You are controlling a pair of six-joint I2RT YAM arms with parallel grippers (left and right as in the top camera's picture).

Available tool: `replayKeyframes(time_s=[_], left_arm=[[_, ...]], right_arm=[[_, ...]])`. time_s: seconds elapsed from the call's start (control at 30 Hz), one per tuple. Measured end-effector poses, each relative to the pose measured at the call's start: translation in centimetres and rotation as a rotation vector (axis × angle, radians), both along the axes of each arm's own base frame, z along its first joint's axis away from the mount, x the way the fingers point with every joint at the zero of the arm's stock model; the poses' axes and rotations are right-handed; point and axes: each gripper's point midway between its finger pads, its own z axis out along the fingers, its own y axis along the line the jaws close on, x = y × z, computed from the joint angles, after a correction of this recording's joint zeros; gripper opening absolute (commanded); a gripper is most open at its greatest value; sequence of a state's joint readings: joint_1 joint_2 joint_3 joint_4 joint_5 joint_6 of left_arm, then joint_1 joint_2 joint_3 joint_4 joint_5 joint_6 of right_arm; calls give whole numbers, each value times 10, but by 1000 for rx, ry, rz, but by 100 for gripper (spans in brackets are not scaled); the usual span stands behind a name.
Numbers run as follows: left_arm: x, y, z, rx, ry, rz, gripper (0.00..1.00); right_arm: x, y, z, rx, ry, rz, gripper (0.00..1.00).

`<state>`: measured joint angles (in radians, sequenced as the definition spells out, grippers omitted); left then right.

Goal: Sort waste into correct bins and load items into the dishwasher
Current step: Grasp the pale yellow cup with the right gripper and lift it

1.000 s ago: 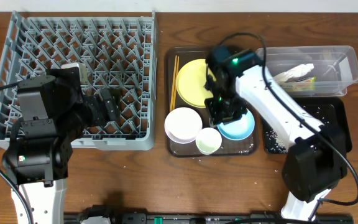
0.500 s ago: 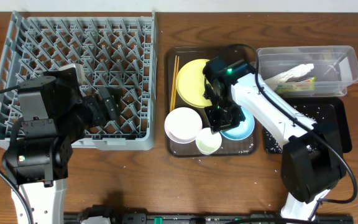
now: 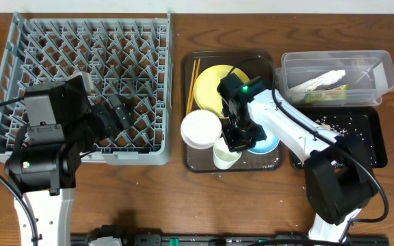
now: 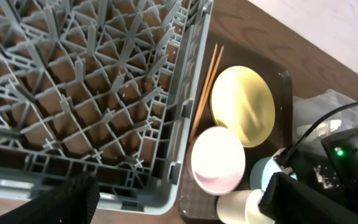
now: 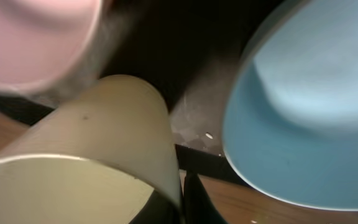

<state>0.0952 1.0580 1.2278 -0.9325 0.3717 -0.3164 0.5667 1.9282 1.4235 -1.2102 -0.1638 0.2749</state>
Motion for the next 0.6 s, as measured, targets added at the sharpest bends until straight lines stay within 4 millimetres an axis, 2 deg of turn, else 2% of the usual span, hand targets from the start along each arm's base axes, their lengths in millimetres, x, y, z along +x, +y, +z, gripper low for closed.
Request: replayKeyframes(time_s=[0.2, 0.3, 0.43, 0.6], left_arm=[[1, -5, -5, -81, 47, 42, 89], [2, -15, -7, -146, 72, 19, 89], [3, -34, -7, -255, 106, -46, 89], [5, -62, -5, -419, 154, -165, 90]], right_arm=[[9, 9, 3, 52, -37, -7, 1], [17, 14, 17, 135, -63, -31, 1], [43, 6, 57, 307, -155, -107, 1], [88, -10, 110, 571, -309, -190, 1]])
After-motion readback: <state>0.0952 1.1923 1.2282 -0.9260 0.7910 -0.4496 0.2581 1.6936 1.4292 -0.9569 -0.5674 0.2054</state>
